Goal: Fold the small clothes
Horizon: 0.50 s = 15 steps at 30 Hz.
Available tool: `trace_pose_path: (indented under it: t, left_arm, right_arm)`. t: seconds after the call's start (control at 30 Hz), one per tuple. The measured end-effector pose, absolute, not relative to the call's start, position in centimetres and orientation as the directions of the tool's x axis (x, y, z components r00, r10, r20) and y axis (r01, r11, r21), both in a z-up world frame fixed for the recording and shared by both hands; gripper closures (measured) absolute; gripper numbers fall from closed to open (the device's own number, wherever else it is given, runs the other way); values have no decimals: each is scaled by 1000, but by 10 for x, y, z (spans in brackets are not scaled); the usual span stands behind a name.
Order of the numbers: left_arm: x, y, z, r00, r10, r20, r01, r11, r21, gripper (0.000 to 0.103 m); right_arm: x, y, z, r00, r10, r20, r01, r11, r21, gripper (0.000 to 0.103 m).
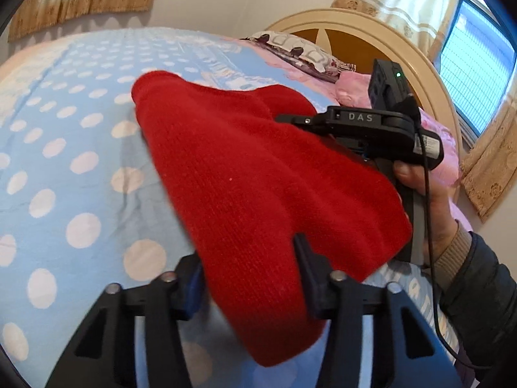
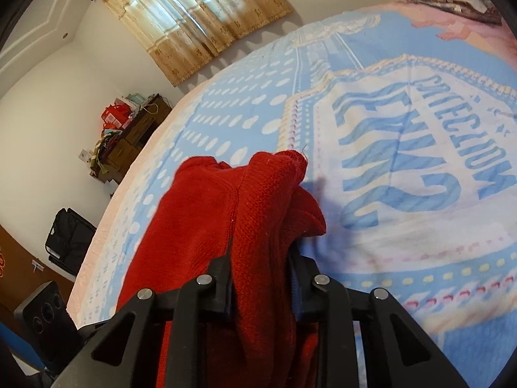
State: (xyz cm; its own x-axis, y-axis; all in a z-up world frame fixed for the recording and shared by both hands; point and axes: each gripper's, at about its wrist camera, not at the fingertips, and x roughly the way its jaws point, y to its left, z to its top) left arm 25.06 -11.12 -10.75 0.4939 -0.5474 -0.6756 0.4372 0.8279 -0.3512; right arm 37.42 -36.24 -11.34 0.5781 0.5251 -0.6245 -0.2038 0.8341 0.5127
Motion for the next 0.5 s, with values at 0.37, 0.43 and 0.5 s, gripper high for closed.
trace_pose_path:
  t: [0.37, 0.43, 0.5]
  left_arm:
    - [200, -55, -84, 547, -494, -676, 397, 864, -310, 63]
    - [189, -39, -82, 552, -480, -682, 391, 871, -296, 63]
    - [177, -19, -80, 565, -464, -682, 381, 880, -283, 63]
  right_arm:
    - [329, -309, -78, 602, 544, -584, -274, 828, 488, 78]
    - [324, -291, -78, 581, 562, -589, -286, 819, 498, 78]
    - [317, -275, -76, 565, 583, -585, -296, 804, 516, 78]
